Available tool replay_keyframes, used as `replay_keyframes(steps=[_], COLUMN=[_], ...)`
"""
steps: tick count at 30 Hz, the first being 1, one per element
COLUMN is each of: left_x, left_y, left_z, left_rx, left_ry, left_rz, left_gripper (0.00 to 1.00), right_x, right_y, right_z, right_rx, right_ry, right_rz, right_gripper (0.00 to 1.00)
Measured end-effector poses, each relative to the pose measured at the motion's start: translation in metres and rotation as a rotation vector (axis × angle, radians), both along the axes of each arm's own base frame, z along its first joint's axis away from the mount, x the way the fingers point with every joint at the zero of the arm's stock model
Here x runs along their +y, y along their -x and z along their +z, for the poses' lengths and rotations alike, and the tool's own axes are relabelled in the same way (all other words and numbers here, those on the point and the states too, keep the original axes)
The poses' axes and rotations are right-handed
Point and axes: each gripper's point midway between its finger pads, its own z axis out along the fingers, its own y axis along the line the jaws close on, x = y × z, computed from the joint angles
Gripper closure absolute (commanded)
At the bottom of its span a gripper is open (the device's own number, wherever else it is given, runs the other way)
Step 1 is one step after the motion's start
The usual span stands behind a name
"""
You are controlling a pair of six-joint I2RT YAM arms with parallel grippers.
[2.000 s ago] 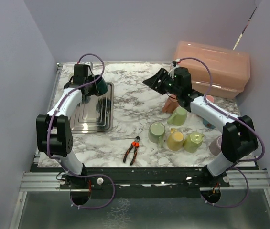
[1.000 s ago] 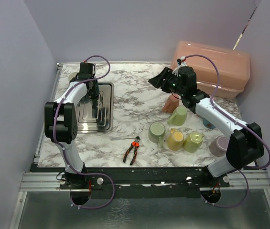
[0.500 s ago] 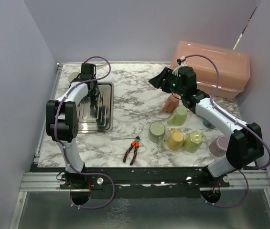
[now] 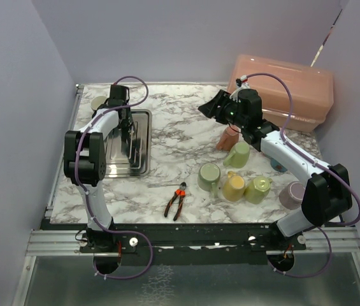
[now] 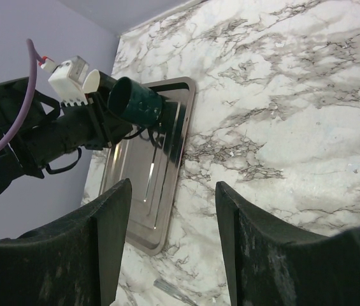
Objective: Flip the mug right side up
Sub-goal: Place the cup on the tray.
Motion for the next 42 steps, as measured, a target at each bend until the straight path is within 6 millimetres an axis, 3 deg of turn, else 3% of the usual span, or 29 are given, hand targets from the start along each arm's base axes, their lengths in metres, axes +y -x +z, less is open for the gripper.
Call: replay_keyframes(steps=[8, 17, 19, 21, 22, 23, 33, 42], left_x=[-0.003, -0.003, -0.003, -0.003, -0.001, -0.001, 0.006, 0.014], left_y=[-0.014, -0.015, -0.016, -0.017, -0.018, -0.018, -0.002, 0.018], left_z=[0.001, -0.002, -0.003, -0.002, -0.001, -0.001, 0.023, 0.006], left_rx=[-0.017, -0.016, -0.018, -0.022, -0.029, -0.029, -0.072, -0.017], left_ry=[0.008, 0.007, 0.008, 0.009, 0.007, 0.007, 0.016, 0.041], left_rz=[-0.007, -0.006, -0.004, -0.002, 0.013, 0.013, 0.094, 0.150], left_gripper=[0.67, 0.67, 0.59, 0.45, 0.32, 0.31, 0.37, 0.46], right_x=[0.000, 0.000, 0.000, 0.000, 0.000, 0.000, 0.000, 0.001], right_y=[0.000, 0.000, 0.000, 0.000, 0.000, 0.000, 0.001, 0.003], right_z=[0.000, -0.001, -0.001, -0.001, -0.001, -0.001, -0.001, -0.007], right_rx=[-0.001, -0.003, -0.003, -0.003, -0.003, -0.003, 0.000, 0.017], right_ry=[0.002, 0.007, 0.007, 0.007, 0.007, 0.007, 0.003, 0.001], right_rz=[0.000, 0.003, 0.003, 0.003, 0.003, 0.003, 0.007, 0.012], right_gripper=[0.40, 0.40, 0.40, 0.40, 0.40, 0.40, 0.40, 0.41])
